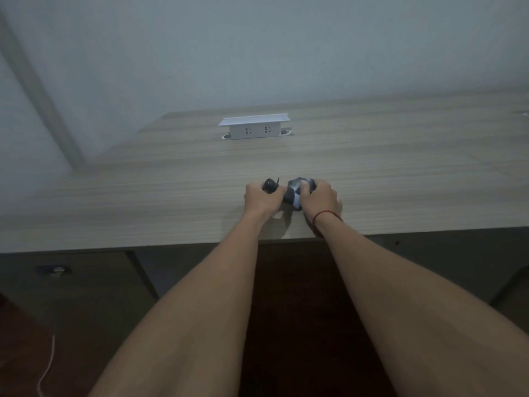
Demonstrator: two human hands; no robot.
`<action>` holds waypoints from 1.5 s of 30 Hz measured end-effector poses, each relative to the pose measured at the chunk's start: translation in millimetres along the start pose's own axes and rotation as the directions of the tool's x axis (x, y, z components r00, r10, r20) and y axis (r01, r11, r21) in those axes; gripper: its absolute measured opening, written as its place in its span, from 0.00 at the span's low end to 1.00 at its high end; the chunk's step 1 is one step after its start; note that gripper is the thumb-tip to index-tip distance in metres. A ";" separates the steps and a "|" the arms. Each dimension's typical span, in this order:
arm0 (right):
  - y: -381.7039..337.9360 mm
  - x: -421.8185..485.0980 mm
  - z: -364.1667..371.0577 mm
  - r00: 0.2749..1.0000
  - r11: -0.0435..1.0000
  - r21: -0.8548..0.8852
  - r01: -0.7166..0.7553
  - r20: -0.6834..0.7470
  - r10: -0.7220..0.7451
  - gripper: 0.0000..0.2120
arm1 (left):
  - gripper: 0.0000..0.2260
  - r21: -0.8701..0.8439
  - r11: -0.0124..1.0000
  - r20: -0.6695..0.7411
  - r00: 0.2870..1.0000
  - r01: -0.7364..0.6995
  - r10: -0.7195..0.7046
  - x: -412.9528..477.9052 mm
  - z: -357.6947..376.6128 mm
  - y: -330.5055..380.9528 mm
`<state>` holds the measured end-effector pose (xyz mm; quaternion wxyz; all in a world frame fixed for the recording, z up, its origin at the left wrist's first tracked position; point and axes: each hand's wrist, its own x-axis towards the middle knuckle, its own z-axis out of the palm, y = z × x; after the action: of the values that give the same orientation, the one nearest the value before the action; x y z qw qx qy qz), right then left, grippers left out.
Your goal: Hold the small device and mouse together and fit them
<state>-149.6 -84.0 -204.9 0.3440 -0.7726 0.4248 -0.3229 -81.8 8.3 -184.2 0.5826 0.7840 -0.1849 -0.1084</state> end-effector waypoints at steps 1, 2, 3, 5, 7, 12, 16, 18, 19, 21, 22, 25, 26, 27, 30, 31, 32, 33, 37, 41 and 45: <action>0.2 0.8 -1.1 1.000 1.000 0.001 -0.009 -0.011 0.009 0.18 | 0.05 -0.042 0.999 0.082 0.996 0.024 -0.021 1.1 -2.4 -1.1; -0.3 0.8 -1.1 1.000 1.000 -0.004 -0.012 -0.013 0.012 0.18 | 0.05 -0.081 0.996 0.152 0.988 0.039 -0.027 1.5 -6.1 -0.8; -1.2 0.2 -0.5 1.000 1.000 -0.013 -0.009 -0.009 0.009 0.18 | 0.04 -0.100 0.994 0.185 0.983 0.040 -0.021 2.6 -9.4 0.4; -2.2 -1.2 2.7 1.000 1.000 -0.023 0.005 0.001 -0.005 0.18 | 0.05 -0.033 0.999 0.101 0.995 0.000 0.003 4.8 -7.8 4.7; 0.4 -0.8 2.8 1.000 1.000 -0.013 0.011 0.009 -0.011 0.18 | 0.08 0.049 0.998 -0.028 0.999 -0.030 0.031 -0.1 -3.2 9.2; 3.2 4.6 1.2 0.999 1.000 0.000 0.005 0.033 -0.005 0.19 | 0.03 -0.108 0.994 0.271 0.963 0.015 0.014 -4.0 -16.4 10.7; 7.9 3.9 0.6 0.985 0.996 0.019 0.085 0.147 -0.087 0.18 | 0.11 0.102 0.993 -0.072 0.995 -0.065 0.073 8.8 -14.1 8.9; 10.7 3.9 -0.4 0.976 0.992 0.021 0.122 0.180 -0.124 0.18 | 0.11 0.089 0.994 -0.160 0.984 -0.062 0.076 10.4 -10.4 3.1; 10.6 3.2 -0.5 0.973 0.990 0.003 0.139 0.185 -0.137 0.19 | 0.11 0.060 0.996 -0.178 0.981 -0.072 0.082 10.0 -9.1 0.3; 9.0 0.7 0.6 0.966 0.984 -0.052 0.171 0.206 -0.157 0.24 | 0.12 -0.027 0.994 -0.241 0.966 -0.106 0.097 8.9 -8.4 -1.9; 8.6 -1.2 1.1 0.960 0.977 -0.090 0.193 0.225 -0.168 0.27 | 0.12 -0.049 0.991 -0.266 0.958 -0.128 0.111 8.6 -8.8 -1.5; 9.1 -0.6 0.2 0.950 0.957 -0.174 0.233 0.249 -0.186 0.33 | 0.13 0.067 0.983 -0.186 0.965 -0.173 0.182 9.4 -9.6 1.4; 9.3 0.5 -0.3 0.954 0.959 -0.172 0.227 0.238 -0.183 0.33 | 0.13 0.146 0.972 -0.150 0.967 -0.186 0.207 11.1 -10.7 2.1; 9.1 0.5 -0.7 0.957 0.964 -0.157 0.216 0.228 -0.177 0.33 | 0.12 0.227 0.953 -0.116 0.966 -0.200 0.230 12.6 -13.1 3.4; 7.8 -1.2 -1.6 0.959 0.974 -0.106 0.199 0.224 -0.172 0.31 | 0.11 0.336 0.907 -0.068 0.954 -0.254 0.293 16.9 -22.5 10.8; 7.7 -1.5 -2.1 0.958 0.975 -0.101 0.200 0.229 -0.173 0.30 | 0.11 0.320 0.906 -0.071 0.946 -0.278 0.315 17.0 -23.7 13.7; 7.4 -1.8 -2.3 0.956 0.974 -0.099 0.203 0.236 -0.175 0.30 | 0.11 0.300 0.906 -0.076 0.939 -0.298 0.335 16.3 -23.5 15.7; 7.2 -1.6 -2.2 0.954 0.974 -0.102 0.204 0.242 -0.175 0.30 | 0.11 0.293 0.904 -0.071 0.935 -0.312 0.346 14.8 -21.7 16.4; 7.5 -1.5 0.2 0.961 0.970 -0.124 0.207 0.211 -0.178 0.34 | 0.12 0.410 0.873 -0.005 0.957 -0.262 0.289 16.0 -15.1 14.7; 11.1 2.7 2.2 0.963 0.971 -0.117 0.207 0.199 -0.182 0.34 | 0.12 0.398 0.894 0.004 0.974 -0.208 0.225 23.1 -20.1 15.9; 12.0 6.2 4.0 0.960 0.978 -0.074 0.196 0.218 -0.176 0.34 | 0.14 0.217 0.962 -0.066 0.980 -0.168 0.186 17.3 -22.4 5.5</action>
<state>-148.9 -93.3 -215.5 0.3179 -0.8544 0.3264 -0.2500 -58.3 19.3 -171.5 0.5109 0.8256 -0.2395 -0.0021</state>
